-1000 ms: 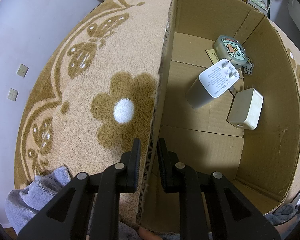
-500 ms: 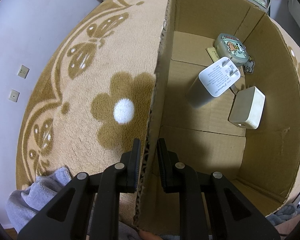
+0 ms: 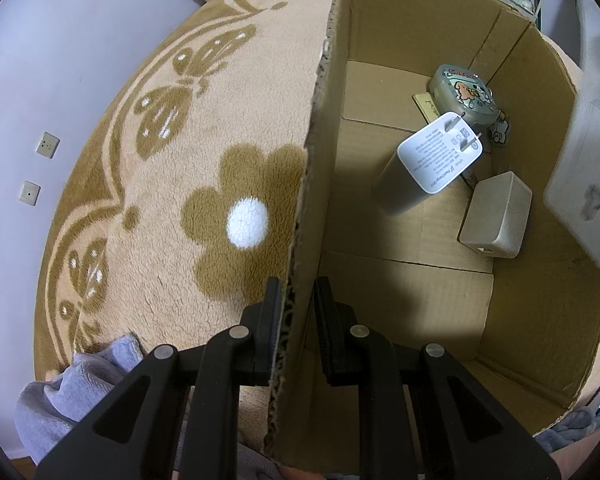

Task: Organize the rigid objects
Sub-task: 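Carry the power adapter into the box and release it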

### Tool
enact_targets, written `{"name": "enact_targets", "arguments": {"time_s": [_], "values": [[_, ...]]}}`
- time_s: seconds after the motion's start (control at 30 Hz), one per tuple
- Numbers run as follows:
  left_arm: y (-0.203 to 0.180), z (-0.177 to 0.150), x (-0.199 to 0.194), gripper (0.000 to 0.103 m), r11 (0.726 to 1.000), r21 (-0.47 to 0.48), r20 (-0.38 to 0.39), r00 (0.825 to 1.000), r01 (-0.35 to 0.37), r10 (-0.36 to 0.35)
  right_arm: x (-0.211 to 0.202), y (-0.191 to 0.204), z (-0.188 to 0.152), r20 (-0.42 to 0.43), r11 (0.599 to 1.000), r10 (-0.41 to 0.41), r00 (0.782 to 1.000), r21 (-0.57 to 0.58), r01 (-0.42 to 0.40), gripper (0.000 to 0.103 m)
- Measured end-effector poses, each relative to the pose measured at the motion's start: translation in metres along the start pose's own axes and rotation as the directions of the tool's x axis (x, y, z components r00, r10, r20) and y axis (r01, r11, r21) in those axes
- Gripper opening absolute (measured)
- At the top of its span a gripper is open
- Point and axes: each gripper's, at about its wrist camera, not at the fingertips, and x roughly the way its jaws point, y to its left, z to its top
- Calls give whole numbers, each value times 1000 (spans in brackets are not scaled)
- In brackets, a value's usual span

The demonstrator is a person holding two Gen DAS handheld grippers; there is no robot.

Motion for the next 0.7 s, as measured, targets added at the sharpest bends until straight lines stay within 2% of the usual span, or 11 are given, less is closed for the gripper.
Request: {"name": "enact_targets", "arguments": {"time_s": [0.23,0.7], "values": [[-1,0,0,16,1000,0,-1,1000,0,0,25,4,-10,-61,1000,-23,998,-14,22,16],[-1,1,1,16,1000,-3,-1,1000,5,-5,51,3,-18,-113,999,-39,993,10,41,17]]}}
